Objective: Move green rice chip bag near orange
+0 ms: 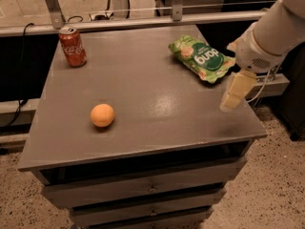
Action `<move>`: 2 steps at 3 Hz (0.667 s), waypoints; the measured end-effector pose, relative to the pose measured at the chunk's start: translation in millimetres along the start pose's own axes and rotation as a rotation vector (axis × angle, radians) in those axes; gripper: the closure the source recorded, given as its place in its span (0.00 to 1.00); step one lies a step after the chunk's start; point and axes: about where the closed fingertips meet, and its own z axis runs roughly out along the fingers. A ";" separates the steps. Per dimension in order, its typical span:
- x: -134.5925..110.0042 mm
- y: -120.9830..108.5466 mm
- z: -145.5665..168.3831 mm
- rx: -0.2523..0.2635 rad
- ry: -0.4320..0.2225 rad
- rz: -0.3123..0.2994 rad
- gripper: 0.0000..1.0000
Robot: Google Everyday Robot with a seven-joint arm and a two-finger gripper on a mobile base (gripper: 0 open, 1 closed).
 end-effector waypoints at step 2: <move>-21.6 -86.1 68.4 0.121 -0.160 0.075 0.00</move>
Offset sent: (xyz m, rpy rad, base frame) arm 0.1686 0.0152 -0.0374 0.2577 -0.2128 -0.0908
